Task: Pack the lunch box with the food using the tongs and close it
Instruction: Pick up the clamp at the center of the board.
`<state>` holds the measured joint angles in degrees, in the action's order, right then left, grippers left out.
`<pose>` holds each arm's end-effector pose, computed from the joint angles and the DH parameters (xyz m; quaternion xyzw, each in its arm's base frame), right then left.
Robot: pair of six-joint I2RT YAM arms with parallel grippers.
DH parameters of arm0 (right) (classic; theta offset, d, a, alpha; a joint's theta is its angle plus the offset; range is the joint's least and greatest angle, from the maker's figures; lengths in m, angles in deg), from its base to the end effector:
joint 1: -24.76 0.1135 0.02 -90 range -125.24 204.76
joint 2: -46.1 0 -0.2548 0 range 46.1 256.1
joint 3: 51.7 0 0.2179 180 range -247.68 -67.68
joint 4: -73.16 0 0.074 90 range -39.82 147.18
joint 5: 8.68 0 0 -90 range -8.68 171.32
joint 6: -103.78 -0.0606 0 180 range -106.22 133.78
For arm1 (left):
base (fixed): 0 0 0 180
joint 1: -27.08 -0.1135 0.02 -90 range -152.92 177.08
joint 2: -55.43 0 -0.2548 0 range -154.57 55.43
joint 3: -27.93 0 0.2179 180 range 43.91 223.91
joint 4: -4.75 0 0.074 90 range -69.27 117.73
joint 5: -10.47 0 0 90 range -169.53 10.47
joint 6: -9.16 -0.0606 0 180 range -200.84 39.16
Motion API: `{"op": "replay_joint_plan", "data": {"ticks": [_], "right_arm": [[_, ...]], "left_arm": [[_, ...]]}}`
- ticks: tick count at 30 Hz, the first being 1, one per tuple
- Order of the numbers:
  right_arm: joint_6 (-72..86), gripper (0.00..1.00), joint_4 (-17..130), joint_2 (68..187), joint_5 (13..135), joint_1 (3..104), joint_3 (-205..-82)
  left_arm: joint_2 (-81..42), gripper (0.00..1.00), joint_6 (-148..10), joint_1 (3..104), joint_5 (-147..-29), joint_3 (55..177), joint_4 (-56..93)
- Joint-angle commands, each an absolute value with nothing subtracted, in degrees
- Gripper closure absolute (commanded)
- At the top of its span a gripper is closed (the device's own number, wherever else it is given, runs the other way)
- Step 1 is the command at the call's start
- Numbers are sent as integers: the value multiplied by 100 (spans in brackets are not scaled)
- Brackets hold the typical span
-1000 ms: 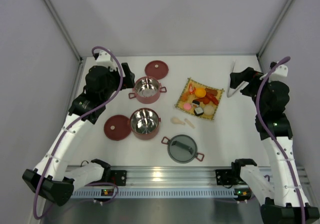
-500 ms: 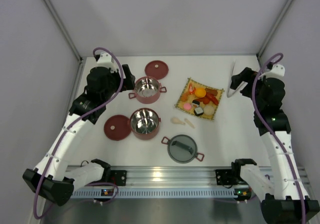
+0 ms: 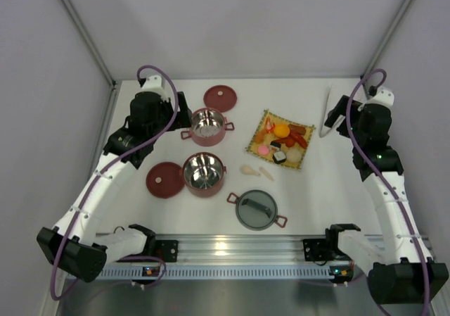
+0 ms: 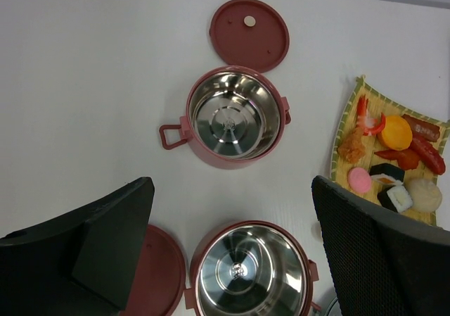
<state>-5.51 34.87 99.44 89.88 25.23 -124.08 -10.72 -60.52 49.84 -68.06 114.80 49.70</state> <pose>0.2004 -0.0074 0.3448 0.1756 0.7951 0.0391 0.5792 0.2282 -0.0827 0.3689 -0.0365 0.8365 -0.1203 0.5333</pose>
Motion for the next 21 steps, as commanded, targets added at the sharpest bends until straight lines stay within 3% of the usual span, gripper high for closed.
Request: {"op": "replay_joint_plan", "data": {"ticks": [1,5,9,15,21], "right_arm": [[-512,12,3380,10094,9169,2432,-12718],[-503,19,3319,10348,9413,2432,-12797],[-416,18,3240,11066,9907,2432,-13261],[-424,5,3134,12604,10303,2432,-14315],[-626,1,2923,14072,10242,2257,-15353]], "left_arm": [[-1049,1,-6001,4993,-6696,11721,5061],[-1110,1,-6009,4993,-6670,11739,5114],[-1110,1,-5992,4993,-6740,11739,5106],[-1110,1,-6009,4993,-6810,11747,5097],[-1093,1,-6001,4993,-6863,11730,5123]]}}
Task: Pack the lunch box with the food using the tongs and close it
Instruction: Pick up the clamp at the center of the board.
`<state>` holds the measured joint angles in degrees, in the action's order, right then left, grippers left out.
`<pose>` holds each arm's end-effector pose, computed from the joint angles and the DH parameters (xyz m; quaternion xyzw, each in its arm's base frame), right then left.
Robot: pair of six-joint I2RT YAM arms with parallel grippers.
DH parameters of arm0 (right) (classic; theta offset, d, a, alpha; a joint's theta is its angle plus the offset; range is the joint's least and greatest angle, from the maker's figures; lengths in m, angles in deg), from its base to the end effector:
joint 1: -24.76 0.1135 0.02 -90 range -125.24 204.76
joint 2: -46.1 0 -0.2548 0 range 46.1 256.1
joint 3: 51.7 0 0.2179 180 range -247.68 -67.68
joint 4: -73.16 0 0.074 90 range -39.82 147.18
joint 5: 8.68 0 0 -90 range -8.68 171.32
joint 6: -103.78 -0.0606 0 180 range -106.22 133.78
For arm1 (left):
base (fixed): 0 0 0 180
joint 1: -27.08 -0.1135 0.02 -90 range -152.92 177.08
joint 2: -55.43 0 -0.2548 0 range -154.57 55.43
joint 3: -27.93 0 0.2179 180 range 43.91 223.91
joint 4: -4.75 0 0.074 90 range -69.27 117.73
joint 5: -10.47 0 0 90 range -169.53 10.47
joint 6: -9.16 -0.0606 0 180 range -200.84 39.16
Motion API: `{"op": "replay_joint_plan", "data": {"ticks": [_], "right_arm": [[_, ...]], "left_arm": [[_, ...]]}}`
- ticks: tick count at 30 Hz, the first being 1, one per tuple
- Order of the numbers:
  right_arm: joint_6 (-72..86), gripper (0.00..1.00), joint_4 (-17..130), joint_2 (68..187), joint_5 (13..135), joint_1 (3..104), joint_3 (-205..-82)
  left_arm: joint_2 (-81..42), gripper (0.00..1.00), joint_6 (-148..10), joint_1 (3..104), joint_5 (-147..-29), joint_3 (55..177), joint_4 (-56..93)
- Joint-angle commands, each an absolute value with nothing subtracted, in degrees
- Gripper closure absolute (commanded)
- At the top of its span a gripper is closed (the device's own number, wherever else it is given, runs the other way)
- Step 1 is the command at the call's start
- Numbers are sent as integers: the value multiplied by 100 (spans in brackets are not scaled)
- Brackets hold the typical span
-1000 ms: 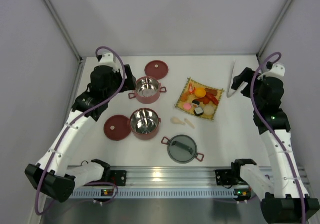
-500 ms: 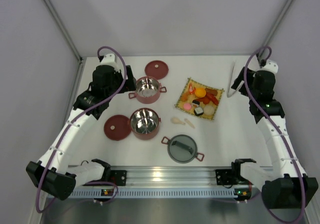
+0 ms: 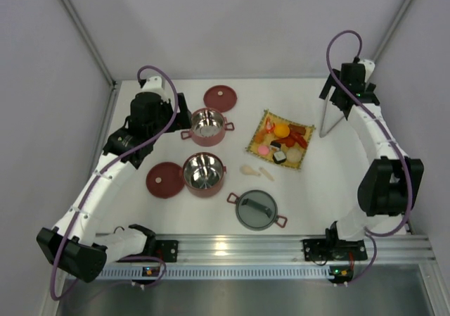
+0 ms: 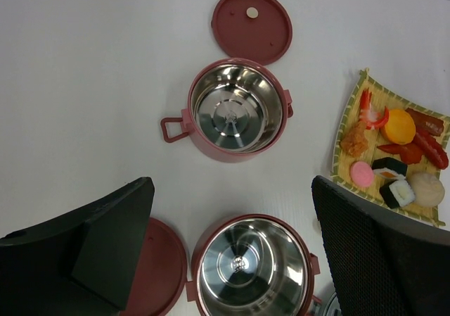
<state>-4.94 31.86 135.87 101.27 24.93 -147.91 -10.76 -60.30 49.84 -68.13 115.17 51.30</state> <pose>0.3430 -0.0197 0.3179 0.2198 0.8487 -0.0767 0.4749 0.2268 -0.0822 0.3674 -0.0367 0.8424 -0.1178 0.5245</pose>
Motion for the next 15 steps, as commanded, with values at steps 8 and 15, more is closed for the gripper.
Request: {"op": "replay_joint_plan", "data": {"ticks": [8,15], "right_arm": [[-512,0,2616,15726,9926,1994,-16523],[-600,0,2633,16518,9539,1888,-16858]], "left_arm": [[-1189,1,-6036,4993,-6924,11721,5088],[-1198,1,-6027,4993,-7021,11712,5088]]}}
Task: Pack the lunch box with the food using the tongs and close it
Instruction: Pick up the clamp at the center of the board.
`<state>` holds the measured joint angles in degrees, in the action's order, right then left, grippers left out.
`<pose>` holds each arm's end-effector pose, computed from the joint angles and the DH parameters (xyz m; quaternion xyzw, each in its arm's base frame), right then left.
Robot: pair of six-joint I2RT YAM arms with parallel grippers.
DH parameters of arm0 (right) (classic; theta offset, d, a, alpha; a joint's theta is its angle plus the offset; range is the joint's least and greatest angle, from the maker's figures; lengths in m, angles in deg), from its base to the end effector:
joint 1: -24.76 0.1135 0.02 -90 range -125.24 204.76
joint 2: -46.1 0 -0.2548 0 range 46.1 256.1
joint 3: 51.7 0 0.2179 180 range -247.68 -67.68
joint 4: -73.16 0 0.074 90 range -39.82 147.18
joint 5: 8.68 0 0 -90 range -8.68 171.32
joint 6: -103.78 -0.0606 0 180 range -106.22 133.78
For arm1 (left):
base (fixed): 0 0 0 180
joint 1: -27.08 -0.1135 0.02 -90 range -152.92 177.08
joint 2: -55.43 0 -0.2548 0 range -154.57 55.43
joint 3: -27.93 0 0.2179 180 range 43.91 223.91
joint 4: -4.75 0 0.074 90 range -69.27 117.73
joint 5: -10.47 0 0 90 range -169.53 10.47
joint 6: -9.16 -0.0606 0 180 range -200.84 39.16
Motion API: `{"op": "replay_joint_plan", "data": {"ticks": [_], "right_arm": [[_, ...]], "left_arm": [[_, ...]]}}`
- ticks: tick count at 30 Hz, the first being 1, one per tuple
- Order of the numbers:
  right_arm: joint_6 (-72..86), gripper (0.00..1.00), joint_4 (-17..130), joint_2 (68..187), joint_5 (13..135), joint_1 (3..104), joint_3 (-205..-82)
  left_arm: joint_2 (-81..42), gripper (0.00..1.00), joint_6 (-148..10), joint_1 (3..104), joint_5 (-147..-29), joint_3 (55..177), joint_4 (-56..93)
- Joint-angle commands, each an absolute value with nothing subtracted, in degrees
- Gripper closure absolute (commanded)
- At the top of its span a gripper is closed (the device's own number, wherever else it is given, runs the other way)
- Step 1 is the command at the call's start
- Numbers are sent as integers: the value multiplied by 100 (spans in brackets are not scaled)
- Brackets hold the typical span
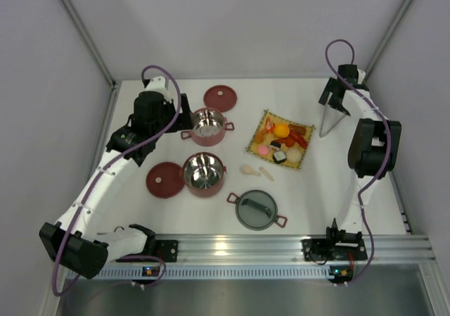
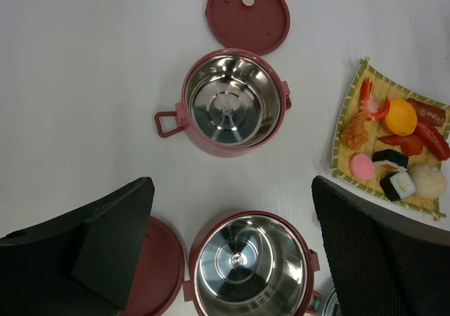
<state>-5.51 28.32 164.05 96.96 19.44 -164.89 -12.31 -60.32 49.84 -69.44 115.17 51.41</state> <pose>0.4389 -0.0573 0.2197 0.2441 0.8984 -0.0851 0.3551 0.2326 -0.0861 0.3610 -0.0292 0.8508 -0.1217 0.5104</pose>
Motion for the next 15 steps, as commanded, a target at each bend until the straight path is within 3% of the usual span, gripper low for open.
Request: {"op": "replay_joint_plan", "data": {"ticks": [1,15], "right_arm": [[-609,0,2616,16554,9556,1896,-16875],[-705,1,2668,16791,9723,1931,-16560]], "left_arm": [[-1189,1,-6027,4993,-7012,11712,5088],[-1172,1,-6071,4993,-6995,11712,5114]]}}
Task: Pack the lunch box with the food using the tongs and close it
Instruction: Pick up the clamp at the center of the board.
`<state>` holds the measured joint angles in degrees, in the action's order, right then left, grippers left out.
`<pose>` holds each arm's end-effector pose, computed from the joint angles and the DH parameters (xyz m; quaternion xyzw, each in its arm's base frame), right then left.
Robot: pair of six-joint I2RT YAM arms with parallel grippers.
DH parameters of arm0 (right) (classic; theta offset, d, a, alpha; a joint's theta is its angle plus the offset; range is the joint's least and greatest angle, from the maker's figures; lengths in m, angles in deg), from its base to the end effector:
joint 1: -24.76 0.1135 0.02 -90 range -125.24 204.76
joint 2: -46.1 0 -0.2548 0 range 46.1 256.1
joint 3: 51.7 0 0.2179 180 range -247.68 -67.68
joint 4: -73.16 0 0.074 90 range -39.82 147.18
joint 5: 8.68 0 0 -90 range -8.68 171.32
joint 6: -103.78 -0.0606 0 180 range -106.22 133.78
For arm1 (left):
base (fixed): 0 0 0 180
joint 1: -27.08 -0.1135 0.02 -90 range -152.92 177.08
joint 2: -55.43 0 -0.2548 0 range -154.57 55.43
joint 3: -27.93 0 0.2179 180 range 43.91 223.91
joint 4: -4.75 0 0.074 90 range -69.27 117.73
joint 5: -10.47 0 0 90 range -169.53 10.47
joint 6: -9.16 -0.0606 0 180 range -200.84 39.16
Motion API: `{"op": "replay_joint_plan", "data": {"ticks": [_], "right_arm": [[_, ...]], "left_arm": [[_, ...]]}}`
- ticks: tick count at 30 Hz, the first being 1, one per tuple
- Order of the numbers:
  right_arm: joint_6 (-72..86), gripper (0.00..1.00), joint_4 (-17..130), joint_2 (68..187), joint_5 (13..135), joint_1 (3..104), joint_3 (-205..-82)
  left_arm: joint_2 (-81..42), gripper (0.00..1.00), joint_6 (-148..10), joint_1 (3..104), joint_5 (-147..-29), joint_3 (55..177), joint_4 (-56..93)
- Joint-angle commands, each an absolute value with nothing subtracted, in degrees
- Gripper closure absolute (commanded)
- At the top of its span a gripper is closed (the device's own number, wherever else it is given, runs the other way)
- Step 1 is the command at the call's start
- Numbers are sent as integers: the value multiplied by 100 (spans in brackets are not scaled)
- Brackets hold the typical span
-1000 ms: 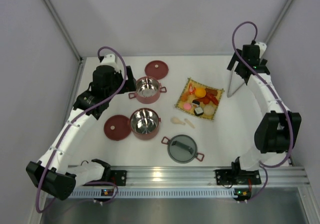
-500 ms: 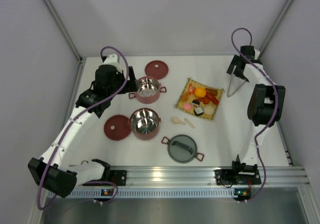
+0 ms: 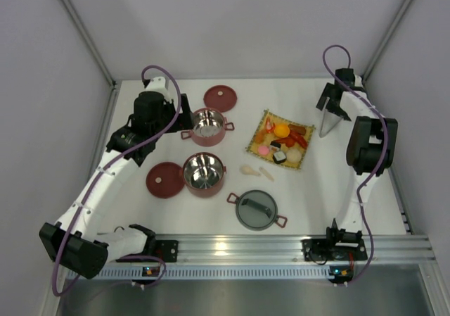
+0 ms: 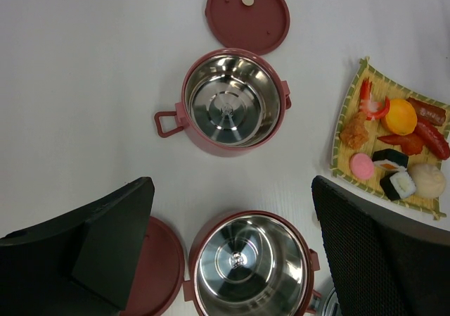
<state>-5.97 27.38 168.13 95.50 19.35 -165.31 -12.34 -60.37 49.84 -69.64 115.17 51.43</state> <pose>0.4449 -0.0570 0.1899 0.2427 0.9134 -0.0785 0.3173 0.2327 -0.0863 0.3609 -0.0279 0.8511 -0.1228 0.5096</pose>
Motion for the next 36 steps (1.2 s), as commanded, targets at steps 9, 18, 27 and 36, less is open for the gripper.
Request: {"op": "replay_joint_plan", "data": {"ticks": [9,18,27,36], "right_arm": [[-723,1,2844,16835,9732,1940,-16270],[-723,5,2940,16967,9706,1940,-16217],[-731,18,3090,17038,9627,1949,-16138],[-916,24,3292,16994,9591,1958,-15865]], "left_arm": [[-1198,1,-6071,4993,-6995,11712,5114],[-1224,1,-6080,4993,-6986,11703,5123],[-1260,1,-6080,4993,-6986,11703,5132],[-1251,1,-6080,4993,-7021,11712,5132]]}}
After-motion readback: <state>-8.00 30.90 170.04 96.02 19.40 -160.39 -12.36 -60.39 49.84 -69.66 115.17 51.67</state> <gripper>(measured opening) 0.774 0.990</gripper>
